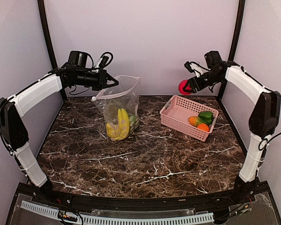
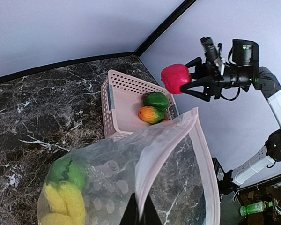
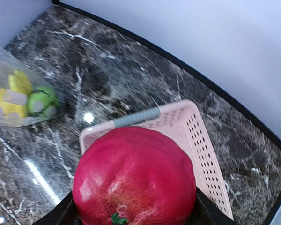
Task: Place the food in the zip-top bag and seal the zipper
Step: Place the fake fruit in the zipper food storage bag.
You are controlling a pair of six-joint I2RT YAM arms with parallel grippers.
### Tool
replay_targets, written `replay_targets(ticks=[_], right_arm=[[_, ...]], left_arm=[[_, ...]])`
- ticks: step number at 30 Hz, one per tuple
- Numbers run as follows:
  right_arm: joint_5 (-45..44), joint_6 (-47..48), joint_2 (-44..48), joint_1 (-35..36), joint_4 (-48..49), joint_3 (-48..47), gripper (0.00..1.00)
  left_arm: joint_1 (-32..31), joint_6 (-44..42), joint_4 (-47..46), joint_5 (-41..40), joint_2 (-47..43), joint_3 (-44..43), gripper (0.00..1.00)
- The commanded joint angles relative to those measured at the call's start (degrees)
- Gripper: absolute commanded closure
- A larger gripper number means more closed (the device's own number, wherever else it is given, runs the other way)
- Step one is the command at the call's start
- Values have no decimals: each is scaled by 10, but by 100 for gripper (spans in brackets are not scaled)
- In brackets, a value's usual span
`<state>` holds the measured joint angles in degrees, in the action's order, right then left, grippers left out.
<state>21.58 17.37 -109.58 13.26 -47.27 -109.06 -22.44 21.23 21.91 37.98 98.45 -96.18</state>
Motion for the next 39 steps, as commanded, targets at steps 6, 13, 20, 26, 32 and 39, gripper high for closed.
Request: replay_targets(ticks=[6,13,20,26,32,39], right_arm=[[169,0,13,55,-32,-109,52],[205,-11,25,132,-17,-152,52],[190,-9,2,217,-13,-202,51],[119,40,-21,278,-12,-202,50],[45,56,-49,297,-7,-200,49],[-1,55,-83,297,-6,-219,38]], left_arm=[[-38,-23,24,-27,1,-29,99],[-59,-36,42,-53,8,-36,99],[-68,-50,58,-56,10,-44,99],[-70,-52,63,-55,8,-45,99],[-72,-52,63,-58,3,-45,99],[-72,-54,61,-60,2,-47,99]])
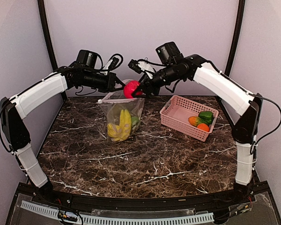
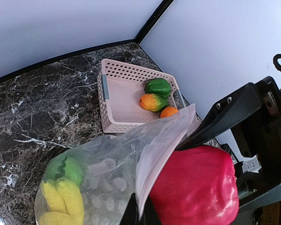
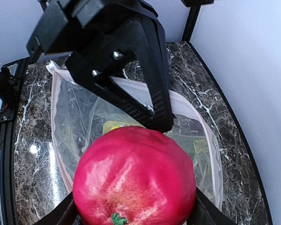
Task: Place the food in the zip-top bag and seal the zipper
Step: Place the fake fruit in the zipper food storage bag.
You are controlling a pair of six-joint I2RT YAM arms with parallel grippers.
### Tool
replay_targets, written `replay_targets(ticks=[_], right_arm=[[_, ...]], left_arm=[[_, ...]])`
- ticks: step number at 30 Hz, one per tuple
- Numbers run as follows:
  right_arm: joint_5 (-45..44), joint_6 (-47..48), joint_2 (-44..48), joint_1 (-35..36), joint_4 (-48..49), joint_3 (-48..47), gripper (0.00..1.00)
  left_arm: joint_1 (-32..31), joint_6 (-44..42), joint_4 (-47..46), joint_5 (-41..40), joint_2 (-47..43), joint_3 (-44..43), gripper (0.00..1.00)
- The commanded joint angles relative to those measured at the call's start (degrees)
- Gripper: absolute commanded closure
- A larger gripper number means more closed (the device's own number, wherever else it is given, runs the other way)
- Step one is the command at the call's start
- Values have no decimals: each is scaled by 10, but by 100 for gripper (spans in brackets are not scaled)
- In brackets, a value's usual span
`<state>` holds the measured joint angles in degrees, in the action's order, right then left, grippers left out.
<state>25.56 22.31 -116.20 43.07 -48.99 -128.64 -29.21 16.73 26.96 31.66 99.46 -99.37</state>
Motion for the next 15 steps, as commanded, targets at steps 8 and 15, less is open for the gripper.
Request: replay_targets(ticks=[8,15], right_arm=[[-60,0,12,-1,17,-5,18],[-13,30,35,-1,-2,8,16]], left_arm=[[-5,-6,6,-2,-3,-16,99],[-5,-5,5,-1,9,-23,99]])
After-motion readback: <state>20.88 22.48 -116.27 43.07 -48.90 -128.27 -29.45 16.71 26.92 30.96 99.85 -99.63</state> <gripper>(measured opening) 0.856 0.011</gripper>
